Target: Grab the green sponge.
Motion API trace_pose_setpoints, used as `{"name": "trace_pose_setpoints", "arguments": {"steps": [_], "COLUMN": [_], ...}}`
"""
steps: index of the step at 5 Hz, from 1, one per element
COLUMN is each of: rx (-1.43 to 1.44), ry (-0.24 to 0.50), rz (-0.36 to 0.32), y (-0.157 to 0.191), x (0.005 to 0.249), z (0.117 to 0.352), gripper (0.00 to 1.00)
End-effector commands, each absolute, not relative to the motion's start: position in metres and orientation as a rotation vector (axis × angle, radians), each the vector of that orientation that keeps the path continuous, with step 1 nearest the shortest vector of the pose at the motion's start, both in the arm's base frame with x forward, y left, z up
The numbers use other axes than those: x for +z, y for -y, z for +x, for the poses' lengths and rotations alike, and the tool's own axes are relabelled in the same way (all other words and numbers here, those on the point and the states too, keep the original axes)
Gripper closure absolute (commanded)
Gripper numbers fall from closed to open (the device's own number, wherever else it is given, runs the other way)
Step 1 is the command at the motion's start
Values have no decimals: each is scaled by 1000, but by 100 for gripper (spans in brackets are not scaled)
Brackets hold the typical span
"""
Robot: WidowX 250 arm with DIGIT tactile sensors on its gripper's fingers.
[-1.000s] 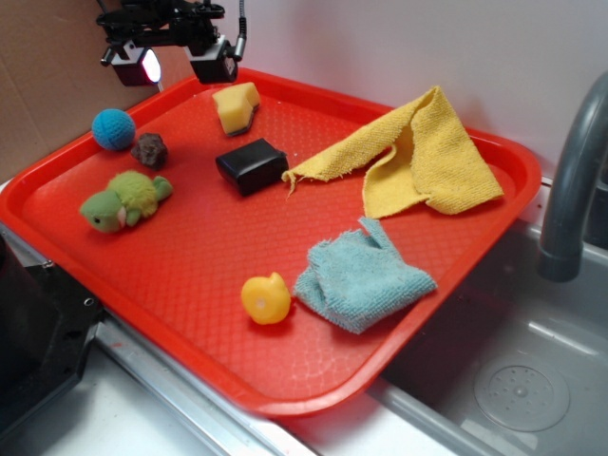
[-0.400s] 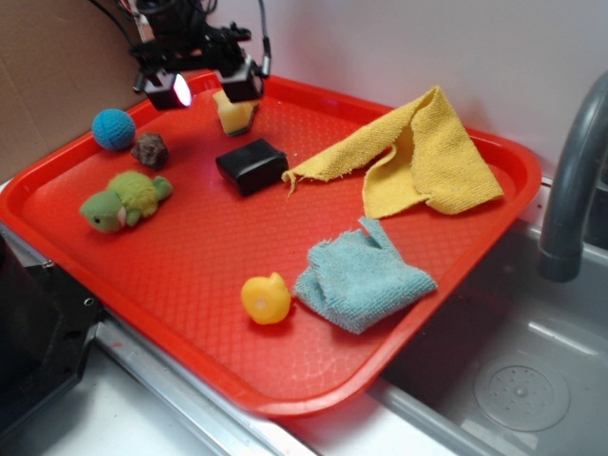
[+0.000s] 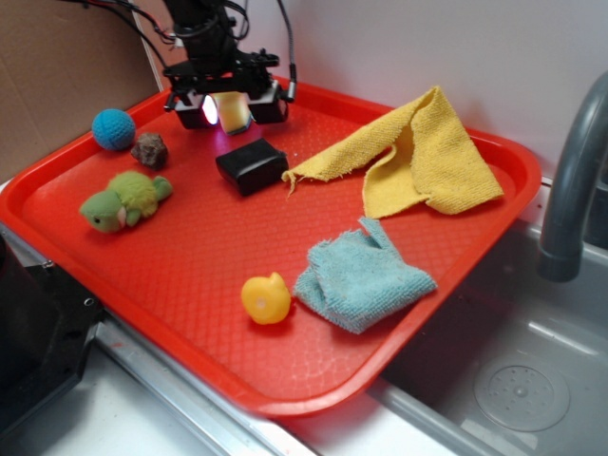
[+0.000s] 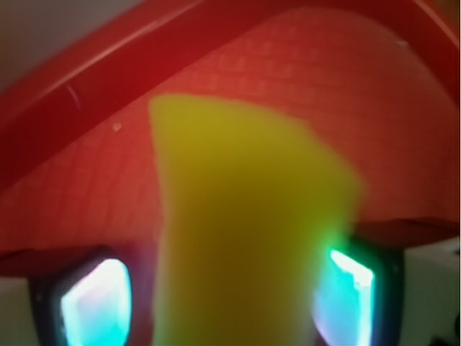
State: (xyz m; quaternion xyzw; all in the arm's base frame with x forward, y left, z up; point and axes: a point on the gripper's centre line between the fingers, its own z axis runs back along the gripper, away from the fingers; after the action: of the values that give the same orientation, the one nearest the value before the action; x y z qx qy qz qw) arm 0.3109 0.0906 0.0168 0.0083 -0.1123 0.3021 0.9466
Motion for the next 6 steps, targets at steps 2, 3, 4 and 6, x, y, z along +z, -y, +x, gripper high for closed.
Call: {"name": "trace_pose_setpoints", "arguments": {"steps": [2, 3, 4, 6], "rx": [516, 352, 265, -12], "ry": [245, 214, 159, -37], "rz": [39, -17, -56, -65], "y": [-83, -70, -50, -27], "x": [75, 121, 166, 201], "z": [271, 235, 211, 200], "gripper": [100, 100, 100, 100]}}
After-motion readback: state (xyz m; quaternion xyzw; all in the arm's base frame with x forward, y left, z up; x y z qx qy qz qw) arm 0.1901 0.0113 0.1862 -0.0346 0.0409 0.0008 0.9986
